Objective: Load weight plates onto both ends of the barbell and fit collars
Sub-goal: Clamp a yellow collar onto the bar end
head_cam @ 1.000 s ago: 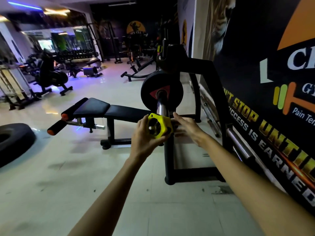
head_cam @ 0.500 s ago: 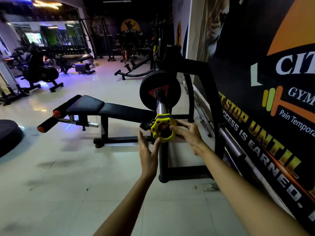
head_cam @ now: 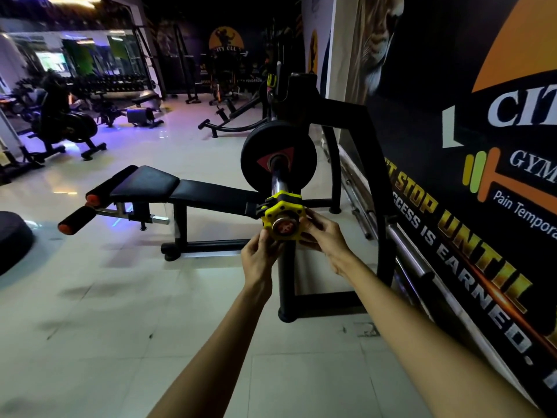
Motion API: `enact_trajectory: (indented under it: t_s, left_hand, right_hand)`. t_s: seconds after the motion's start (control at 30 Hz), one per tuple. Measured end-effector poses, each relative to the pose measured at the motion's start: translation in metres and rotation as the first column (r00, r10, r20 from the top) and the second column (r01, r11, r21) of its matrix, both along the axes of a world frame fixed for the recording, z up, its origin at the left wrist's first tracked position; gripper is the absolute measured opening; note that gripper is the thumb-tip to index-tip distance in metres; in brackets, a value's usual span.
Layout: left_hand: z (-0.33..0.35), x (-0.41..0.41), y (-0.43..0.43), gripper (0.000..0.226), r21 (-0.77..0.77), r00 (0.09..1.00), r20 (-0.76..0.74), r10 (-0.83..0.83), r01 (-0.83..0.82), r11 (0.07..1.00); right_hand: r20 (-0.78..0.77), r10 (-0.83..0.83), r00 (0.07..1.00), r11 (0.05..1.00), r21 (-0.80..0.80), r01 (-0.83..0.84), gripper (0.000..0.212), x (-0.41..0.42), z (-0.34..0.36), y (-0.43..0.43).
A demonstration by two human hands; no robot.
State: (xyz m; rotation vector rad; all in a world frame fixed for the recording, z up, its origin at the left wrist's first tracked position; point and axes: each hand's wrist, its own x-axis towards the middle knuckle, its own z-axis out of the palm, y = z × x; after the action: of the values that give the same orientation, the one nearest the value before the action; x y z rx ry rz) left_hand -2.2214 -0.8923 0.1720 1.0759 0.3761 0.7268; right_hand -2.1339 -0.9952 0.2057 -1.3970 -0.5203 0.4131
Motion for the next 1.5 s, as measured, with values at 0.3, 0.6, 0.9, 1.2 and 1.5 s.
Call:
enact_trajectory:
  t_s: [0.3, 0.6, 0.9, 1.2, 1.5]
  left_hand:
    - [0.038, 0.068, 0.055, 0.036, -0.083, 0.978, -0.209, -0.001, -0.017, 0.996]
    - [0.049, 0.149, 0.121, 0.034, -0.307, 0.995, -0.091, -0.044, 0.014, 0.952]
    - [0.031, 0.191, 0.157, 0.063, -0.236, 0.904, -0.172, -0.391, 0.348, 0.908]
    - [0.037, 0.199, 0.156, 0.046, -0.32, 0.906, -0.102, -0.411, 0.361, 0.876]
    - [0.057, 0.201, 0.173, 0.036, -0.122, 0.887, -0.367, -0.281, 0.253, 0.96]
  right_hand:
    - [-0.118, -0.102, 0.988, 0.983, -0.162, 0.082, 0.056, 0.05, 0.029, 0.058]
    - [-0.163, -0.143, 0.976, 0.958, -0.27, 0.095, 0.073, 0.133, 0.031, 0.12]
    - [-0.282, -0.112, 0.953, 0.982, -0.179, 0.062, 0.038, 0.174, 0.018, 0.136]
    - [-0.266, -0.082, 0.961, 0.896, -0.441, -0.046, 0.107, 0.188, 0.087, 0.145]
    - [-0.382, -0.078, 0.921, 0.938, -0.342, -0.063, 0.033, 0.192, 0.085, 0.141]
